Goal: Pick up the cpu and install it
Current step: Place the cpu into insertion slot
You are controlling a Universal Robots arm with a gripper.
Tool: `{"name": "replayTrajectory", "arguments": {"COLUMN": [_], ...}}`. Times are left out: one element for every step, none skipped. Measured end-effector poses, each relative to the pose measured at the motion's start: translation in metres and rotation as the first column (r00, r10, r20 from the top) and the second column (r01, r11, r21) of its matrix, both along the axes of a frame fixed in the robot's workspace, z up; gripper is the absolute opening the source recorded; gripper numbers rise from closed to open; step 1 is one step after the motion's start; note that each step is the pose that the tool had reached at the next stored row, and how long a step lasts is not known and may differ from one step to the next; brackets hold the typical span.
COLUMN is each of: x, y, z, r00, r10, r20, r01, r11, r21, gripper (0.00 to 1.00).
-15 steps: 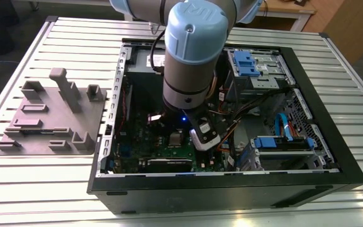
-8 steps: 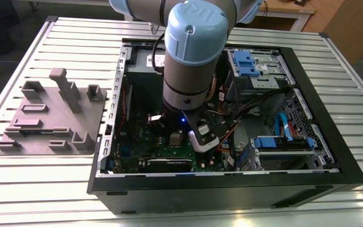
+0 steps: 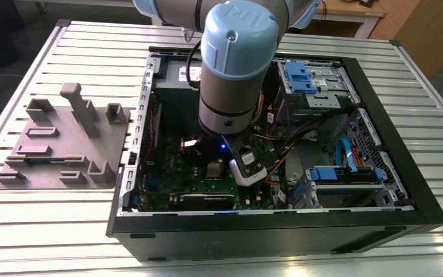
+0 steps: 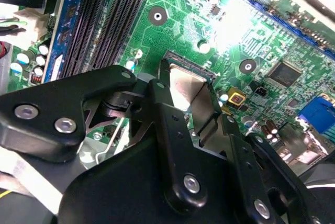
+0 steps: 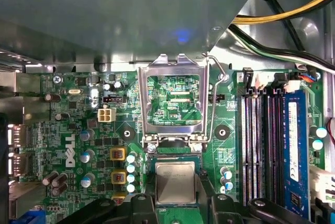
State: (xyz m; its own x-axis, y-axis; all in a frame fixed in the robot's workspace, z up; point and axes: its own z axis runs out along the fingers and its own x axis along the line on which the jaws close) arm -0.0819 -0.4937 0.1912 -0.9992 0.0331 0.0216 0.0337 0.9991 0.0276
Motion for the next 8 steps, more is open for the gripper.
{"name": "replayTrajectory", "arguments": {"x": [0.0000,0.0001,0.0001,0.0000,0.0000,0.0000,0.0000,0.0000], "y": [0.0000,0.0001,0.0000,0.0000,0.0000,0.0000,0.0000,0.0000], "z": [0.0003,0.0006,0.0013,0.0024,0.0034,0.0044,0.0054,0.0065], "r00": [1.0000,1.0000,1.0000,1.0000,1.0000,1.0000,1.0000,1.0000], "r10": [0.000,0.000,0.000,0.000,0.000,0.000,0.000,0.000], "r20": [0.0001,0.0003,0.0003,0.0000,-0.0001,0.0000,0.0000,-0.0001], "r01": [0.000,0.000,0.000,0.000,0.000,0.000,0.000,0.000], "r11": [1.0000,1.0000,1.0000,1.0000,1.0000,1.0000,1.0000,1.0000], "r21": [0.0001,0.0005,0.0001,0.0000,-0.0001,0.0000,-0.0001,-0.0001], "gripper": [0.41,0.41,0.42,0.42,0.48,0.48,0.48,0.48]}}
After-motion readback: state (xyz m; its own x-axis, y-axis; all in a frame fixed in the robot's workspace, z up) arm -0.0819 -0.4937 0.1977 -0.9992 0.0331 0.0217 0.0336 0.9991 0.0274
